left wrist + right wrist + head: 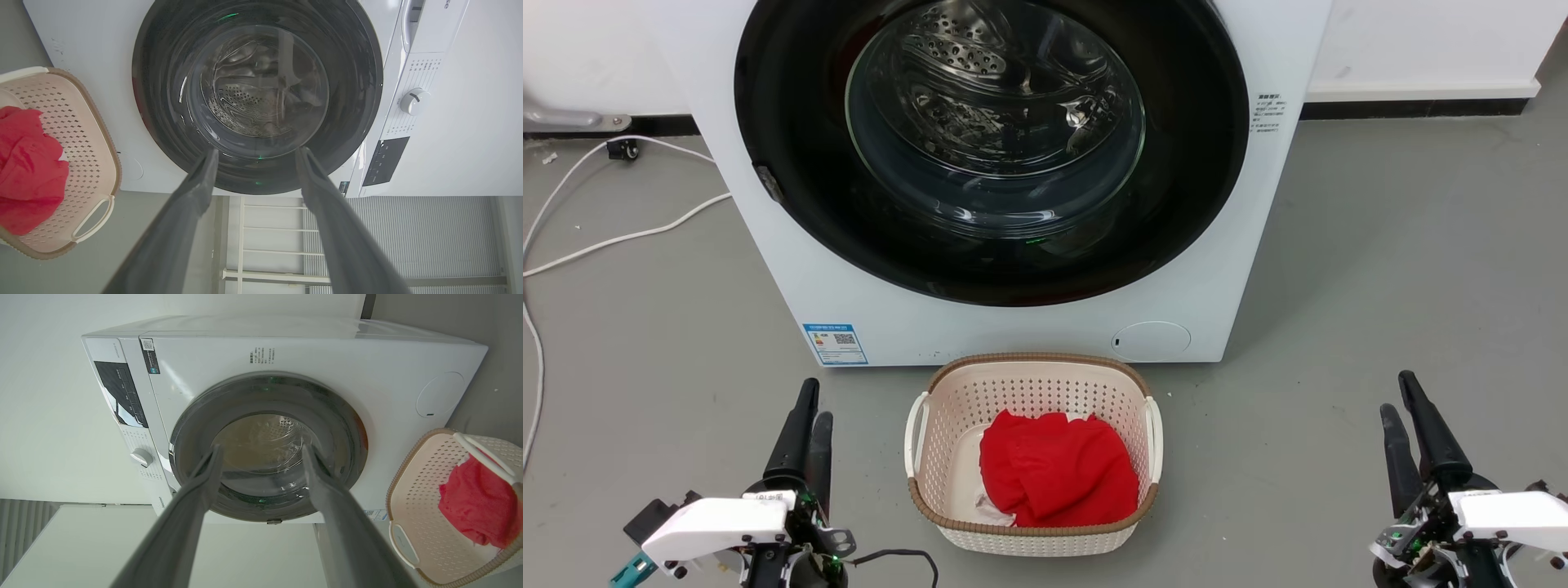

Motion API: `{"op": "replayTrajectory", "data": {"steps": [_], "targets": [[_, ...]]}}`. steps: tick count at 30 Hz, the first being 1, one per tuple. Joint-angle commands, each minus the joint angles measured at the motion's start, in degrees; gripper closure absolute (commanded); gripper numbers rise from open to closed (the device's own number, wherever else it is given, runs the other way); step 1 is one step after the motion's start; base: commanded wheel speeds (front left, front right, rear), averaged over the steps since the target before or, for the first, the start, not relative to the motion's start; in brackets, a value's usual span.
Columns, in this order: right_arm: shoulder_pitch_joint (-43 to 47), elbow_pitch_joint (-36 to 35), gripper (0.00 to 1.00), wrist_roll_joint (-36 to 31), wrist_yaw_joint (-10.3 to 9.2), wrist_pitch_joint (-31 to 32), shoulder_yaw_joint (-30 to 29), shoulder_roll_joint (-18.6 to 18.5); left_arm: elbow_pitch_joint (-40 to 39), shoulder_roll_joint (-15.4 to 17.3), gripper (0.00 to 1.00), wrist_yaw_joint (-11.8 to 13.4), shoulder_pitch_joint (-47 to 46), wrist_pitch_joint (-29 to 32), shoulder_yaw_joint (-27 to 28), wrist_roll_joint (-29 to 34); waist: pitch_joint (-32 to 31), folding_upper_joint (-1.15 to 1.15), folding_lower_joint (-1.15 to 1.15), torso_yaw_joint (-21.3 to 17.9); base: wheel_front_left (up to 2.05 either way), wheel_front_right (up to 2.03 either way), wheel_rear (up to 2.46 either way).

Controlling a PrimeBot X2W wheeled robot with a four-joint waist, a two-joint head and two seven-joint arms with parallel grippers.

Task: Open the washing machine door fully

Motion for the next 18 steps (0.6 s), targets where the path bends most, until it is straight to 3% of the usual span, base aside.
{"op": "replayTrajectory", "data": {"steps": [1,10,11,18], "targets": [[-0.43,-1.53,0.00,-0.95,0.00,-0.48,0.10,-0.11,-1.60,0.25,0.00,-0.07,-0.70,-0.47,-0.14,0.64,-0.01,0.00,0.00,-0.02,0.00,0.00,0.00],[0.30,-4.96,0.00,-11.94,0.00,-2.71,0.51,-0.05,-5.37,0.23,0.00,-0.09,-0.87,-2.70,-0.08,8.26,-0.12,0.00,0.00,-0.28,0.00,0.00,0.00],[0.69,-6.20,0.00,-15.71,0.00,-3.41,0.70,-0.03,-6.54,0.22,0.00,-0.10,-0.92,-3.38,0.21,12.16,-0.14,0.00,0.00,-0.34,0.00,0.00,0.00],[1.46,-8.86,0.00,-26.61,0.00,-4.96,0.94,0.02,-8.67,0.20,0.00,-0.11,-0.78,-4.91,1.02,21.36,-0.19,0.00,0.00,-0.48,0.00,0.00,0.00]]}}
